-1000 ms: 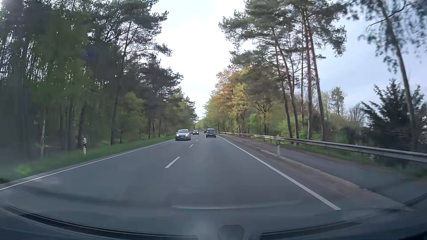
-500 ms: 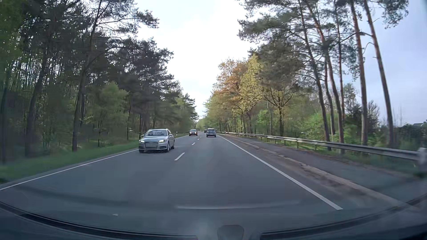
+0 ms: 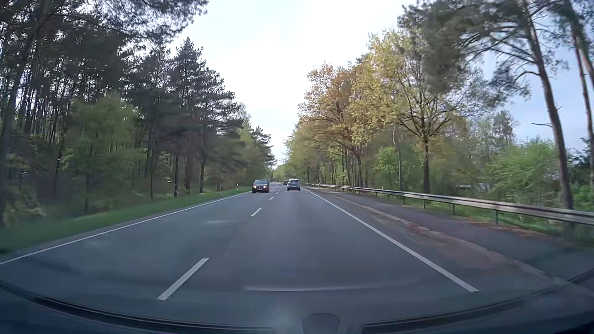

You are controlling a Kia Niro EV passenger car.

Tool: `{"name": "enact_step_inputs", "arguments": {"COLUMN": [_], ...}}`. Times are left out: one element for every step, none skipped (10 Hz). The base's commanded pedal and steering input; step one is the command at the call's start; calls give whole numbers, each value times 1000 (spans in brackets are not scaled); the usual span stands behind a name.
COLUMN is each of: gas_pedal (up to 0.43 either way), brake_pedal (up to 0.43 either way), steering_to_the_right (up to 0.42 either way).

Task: Follow the waypoints while adhering to traffic rules and regulations

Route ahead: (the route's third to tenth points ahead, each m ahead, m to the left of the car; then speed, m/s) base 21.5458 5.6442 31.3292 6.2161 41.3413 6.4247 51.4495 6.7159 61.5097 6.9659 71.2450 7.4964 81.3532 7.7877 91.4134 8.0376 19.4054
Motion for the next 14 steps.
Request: {"name": "enact_step_inputs", "arguments": {"gas_pedal": [130,130,130,150,169,177,197,197,197,197,197,197,197,197], "brake_pedal": [0,0,0,0,0,0,0,0,0,0,0,0,0,0], "steering_to_the_right": [-5,-5,-5,-5,-5,-5,-5,-5,-5,-5,-5,-6,-6,-6]}}
